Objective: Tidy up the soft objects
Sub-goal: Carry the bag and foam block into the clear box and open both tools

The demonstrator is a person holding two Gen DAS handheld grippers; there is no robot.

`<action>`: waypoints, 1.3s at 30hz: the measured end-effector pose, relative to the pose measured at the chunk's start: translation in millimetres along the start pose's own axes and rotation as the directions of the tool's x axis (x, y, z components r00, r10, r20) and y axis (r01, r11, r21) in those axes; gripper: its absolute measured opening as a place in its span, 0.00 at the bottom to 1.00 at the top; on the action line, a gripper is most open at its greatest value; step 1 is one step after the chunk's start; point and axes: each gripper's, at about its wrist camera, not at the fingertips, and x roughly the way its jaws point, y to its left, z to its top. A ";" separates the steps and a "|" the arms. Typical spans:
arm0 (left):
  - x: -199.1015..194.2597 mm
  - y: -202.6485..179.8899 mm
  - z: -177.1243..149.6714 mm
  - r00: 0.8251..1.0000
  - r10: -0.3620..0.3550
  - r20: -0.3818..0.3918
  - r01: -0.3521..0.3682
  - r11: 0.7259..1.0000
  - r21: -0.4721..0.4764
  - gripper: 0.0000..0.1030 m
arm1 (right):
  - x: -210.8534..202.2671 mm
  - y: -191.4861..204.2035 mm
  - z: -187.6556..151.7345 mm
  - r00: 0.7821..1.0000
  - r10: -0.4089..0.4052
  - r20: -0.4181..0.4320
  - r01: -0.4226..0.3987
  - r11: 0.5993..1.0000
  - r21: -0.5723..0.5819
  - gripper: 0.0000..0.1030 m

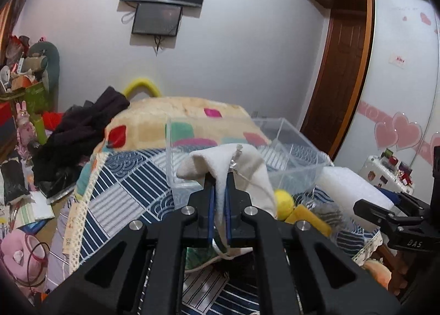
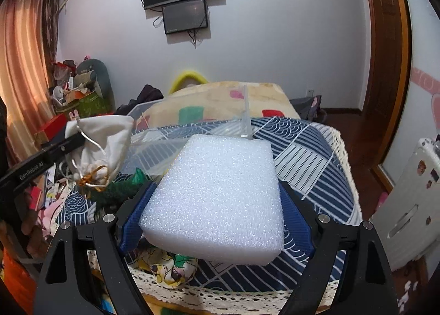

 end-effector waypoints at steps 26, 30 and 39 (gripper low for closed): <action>20.2 17.9 63.1 0.992 0.051 0.119 -0.049 0.999 -0.023 0.05 | 35.2 25.9 63.2 0.982 0.021 0.189 -0.009 0.998 -0.069 0.83; 43.3 25.5 64.6 0.994 0.072 0.087 -0.068 0.997 -0.045 0.05 | 58.8 29.5 65.5 0.988 0.034 0.151 -0.022 0.996 -0.081 0.83; 97.1 29.7 58.8 0.998 0.063 -0.020 -0.064 0.997 -0.051 0.05 | 102.0 28.6 56.8 0.999 0.035 0.012 -0.034 0.995 -0.093 0.83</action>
